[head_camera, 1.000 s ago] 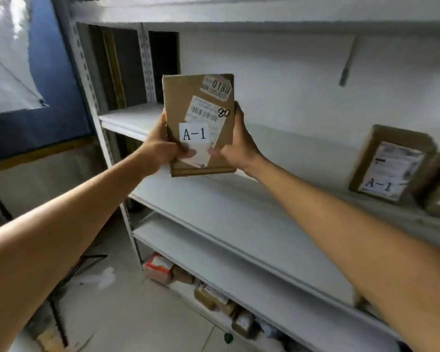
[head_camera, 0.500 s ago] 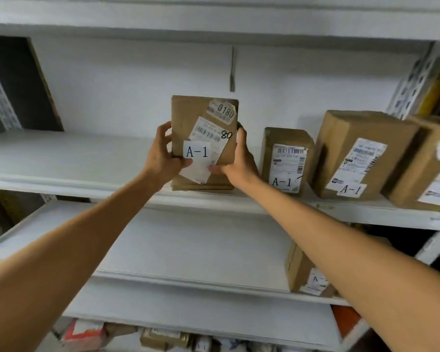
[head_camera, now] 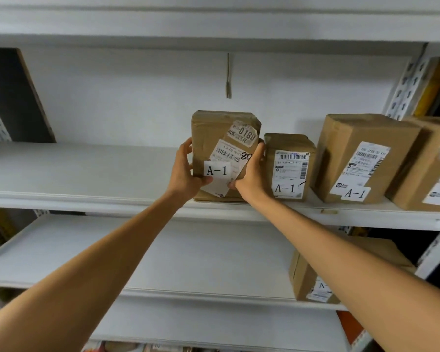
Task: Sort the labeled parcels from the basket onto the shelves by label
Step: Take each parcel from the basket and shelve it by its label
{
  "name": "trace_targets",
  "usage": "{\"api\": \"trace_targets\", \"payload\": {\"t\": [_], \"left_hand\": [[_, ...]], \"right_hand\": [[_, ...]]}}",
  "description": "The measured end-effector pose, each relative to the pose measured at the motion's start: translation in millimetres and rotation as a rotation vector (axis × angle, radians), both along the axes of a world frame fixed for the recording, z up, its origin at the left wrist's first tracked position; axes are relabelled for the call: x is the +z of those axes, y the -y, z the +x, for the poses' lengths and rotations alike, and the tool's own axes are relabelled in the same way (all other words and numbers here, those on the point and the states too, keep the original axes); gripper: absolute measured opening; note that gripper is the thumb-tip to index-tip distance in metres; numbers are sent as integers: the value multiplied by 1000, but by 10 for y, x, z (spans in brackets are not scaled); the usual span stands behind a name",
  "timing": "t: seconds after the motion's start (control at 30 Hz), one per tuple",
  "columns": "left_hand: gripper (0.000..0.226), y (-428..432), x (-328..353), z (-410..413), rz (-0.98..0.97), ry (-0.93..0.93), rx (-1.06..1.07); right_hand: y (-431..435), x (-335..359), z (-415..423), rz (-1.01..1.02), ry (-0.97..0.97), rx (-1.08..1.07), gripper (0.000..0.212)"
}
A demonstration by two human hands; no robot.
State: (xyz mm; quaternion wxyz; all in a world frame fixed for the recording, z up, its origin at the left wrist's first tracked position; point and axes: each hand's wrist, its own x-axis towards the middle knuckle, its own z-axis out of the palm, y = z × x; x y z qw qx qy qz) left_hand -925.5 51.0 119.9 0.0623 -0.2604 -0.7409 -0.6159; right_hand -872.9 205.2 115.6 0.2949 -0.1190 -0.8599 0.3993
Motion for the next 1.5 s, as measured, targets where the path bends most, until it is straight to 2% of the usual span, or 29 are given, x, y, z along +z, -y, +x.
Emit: {"api": "trace_targets", "payload": {"t": [0.07,0.17,0.23,0.3,0.4,0.47,0.57,0.67,0.77,0.87,1.03,1.23,1.5], "left_hand": [[97,-12,-11,28,23,16,-13],[105,51,11,67,44,61,-7],[108,122,65,93,6,81,23],[101,203,149,125,-30,98,63],[83,393,273,196,-92,48,148],[71,577,300,261,-168,-23,209],[59,927,270,397,-343,-152,291],[52,1371,191,559,-504,-224,372],[50,1886,122,782,-643,-234,445],[51,2420,54,1056,-780,-173,537],[48,3345,-219,1744,-982,24,748],[46,4175,-527,2889,-924,397,1090],[44,4243,-779,4435,-827,757,1456]], "right_hand": [[-11,-15,65,31,41,9,122],[38,28,182,59,57,21,115],[121,96,235,55,-10,-15,103],[225,178,293,104,-136,-77,96],[376,304,429,340,-198,-208,91],[458,339,535,521,-220,-202,86],[650,296,624,678,-101,7,73],[971,203,629,723,78,222,59],[1442,117,543,789,271,451,55],[2023,48,428,866,339,629,54],[3216,-22,447,888,268,985,49],[4458,-180,1029,985,143,1410,50],[5244,-421,2202,1127,-4,1895,53]]}}
